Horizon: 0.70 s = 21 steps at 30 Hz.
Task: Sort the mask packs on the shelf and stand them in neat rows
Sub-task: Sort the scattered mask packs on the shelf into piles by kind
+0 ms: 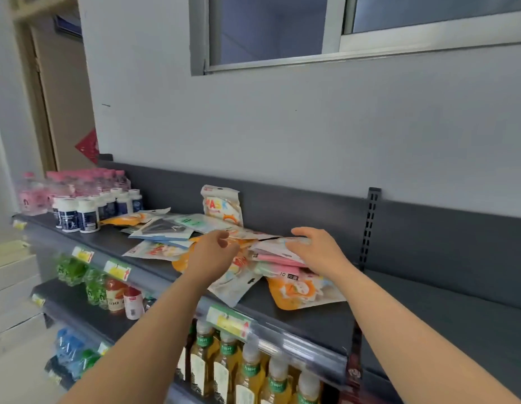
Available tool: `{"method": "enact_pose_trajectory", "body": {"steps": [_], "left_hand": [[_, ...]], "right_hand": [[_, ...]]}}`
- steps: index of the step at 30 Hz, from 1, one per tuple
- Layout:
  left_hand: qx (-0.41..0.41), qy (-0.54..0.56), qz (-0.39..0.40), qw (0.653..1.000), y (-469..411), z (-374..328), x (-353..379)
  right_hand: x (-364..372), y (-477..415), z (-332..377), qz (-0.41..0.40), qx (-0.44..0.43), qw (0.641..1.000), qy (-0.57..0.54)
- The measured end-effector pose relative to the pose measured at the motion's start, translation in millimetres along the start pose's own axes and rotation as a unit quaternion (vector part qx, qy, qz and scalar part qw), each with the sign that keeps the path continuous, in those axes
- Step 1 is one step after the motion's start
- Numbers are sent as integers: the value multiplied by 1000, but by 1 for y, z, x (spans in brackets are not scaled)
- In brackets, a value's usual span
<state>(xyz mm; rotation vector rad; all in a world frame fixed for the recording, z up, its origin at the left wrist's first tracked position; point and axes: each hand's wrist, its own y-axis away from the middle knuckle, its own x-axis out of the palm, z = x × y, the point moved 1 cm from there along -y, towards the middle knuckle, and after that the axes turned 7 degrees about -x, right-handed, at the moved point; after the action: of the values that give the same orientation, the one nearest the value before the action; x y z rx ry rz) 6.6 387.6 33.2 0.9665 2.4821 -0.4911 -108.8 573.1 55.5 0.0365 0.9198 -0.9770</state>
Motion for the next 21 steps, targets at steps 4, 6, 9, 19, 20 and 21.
{"method": "enact_pose_trajectory", "body": {"steps": [4, 6, 9, 19, 20, 21], "left_hand": [[-13, -23, -6, 1000, -54, 39, -45], [-16, -34, -5, 999, -80, 56, -64], [-16, -56, 3, 998, -118, 78, -89], [-34, -55, -5, 998, -207, 124, -120], [-36, -59, -12, 997, -214, 129, -123], [-41, -65, -19, 997, -221, 134, -126]], "right_hand": [[49, -44, 30, -2, 7, 1000, -1], [71, -66, 42, -9, 21, 1000, -5], [99, -94, 57, -16, 41, 999, -1], [170, -176, 81, 21, 40, 999, 25], [177, -183, 81, 27, 36, 999, 20], [182, -191, 82, 34, 33, 999, 20]]}}
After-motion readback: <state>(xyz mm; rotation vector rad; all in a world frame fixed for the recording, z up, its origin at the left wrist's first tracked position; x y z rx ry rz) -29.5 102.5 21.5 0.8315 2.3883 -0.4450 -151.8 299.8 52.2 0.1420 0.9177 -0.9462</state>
